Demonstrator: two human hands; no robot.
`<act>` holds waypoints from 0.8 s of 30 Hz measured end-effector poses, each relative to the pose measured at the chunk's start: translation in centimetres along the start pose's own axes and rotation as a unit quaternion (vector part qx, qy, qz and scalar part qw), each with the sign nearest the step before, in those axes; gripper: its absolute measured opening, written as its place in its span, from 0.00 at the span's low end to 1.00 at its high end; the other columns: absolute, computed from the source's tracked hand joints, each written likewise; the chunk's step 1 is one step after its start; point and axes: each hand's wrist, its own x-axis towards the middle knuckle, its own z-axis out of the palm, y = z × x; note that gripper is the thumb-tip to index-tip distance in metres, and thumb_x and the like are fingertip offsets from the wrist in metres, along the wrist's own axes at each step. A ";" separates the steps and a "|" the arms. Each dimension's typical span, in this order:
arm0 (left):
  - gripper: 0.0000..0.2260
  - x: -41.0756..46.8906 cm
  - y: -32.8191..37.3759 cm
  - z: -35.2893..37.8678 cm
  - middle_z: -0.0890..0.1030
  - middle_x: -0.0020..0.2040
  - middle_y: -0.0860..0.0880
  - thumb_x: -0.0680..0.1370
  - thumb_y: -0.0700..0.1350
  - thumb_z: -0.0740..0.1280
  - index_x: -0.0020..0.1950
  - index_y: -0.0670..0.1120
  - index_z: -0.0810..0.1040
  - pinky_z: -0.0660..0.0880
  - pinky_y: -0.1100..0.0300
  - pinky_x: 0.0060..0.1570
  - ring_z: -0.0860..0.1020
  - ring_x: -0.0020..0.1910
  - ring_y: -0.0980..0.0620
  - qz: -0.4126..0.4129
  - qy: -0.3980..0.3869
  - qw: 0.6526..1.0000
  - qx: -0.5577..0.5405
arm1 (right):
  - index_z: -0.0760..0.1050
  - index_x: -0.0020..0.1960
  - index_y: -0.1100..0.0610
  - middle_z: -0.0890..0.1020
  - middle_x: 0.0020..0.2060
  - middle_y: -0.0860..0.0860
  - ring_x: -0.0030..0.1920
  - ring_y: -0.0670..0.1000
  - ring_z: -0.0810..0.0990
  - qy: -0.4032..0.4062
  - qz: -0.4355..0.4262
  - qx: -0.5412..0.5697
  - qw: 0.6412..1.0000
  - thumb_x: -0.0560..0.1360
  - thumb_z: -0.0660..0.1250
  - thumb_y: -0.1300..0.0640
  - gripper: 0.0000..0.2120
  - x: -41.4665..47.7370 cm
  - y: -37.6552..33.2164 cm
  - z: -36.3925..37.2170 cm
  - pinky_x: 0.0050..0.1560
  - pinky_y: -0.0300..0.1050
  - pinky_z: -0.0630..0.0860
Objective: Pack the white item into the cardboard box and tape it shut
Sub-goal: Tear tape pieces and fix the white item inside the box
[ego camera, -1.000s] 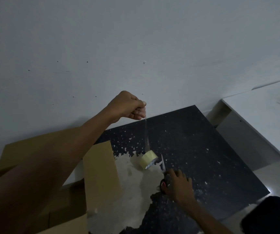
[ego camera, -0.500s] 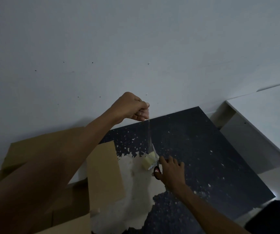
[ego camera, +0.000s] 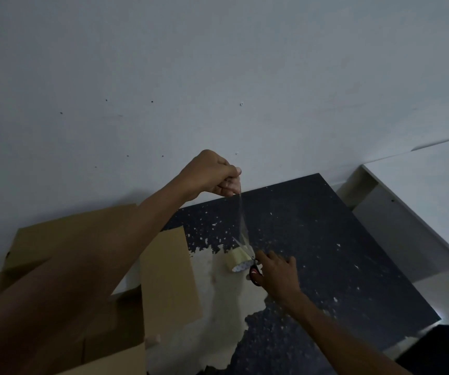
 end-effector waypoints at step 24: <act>0.11 -0.1 -0.7 -0.1 0.84 0.43 0.36 0.79 0.41 0.68 0.50 0.33 0.81 0.82 0.60 0.36 0.85 0.37 0.46 0.002 0.015 1.000 0.003 | 0.75 0.55 0.49 0.81 0.45 0.47 0.44 0.54 0.81 0.078 -0.049 0.038 0.995 0.73 0.64 0.45 0.13 0.5 0.4 2.0 0.45 0.48 0.65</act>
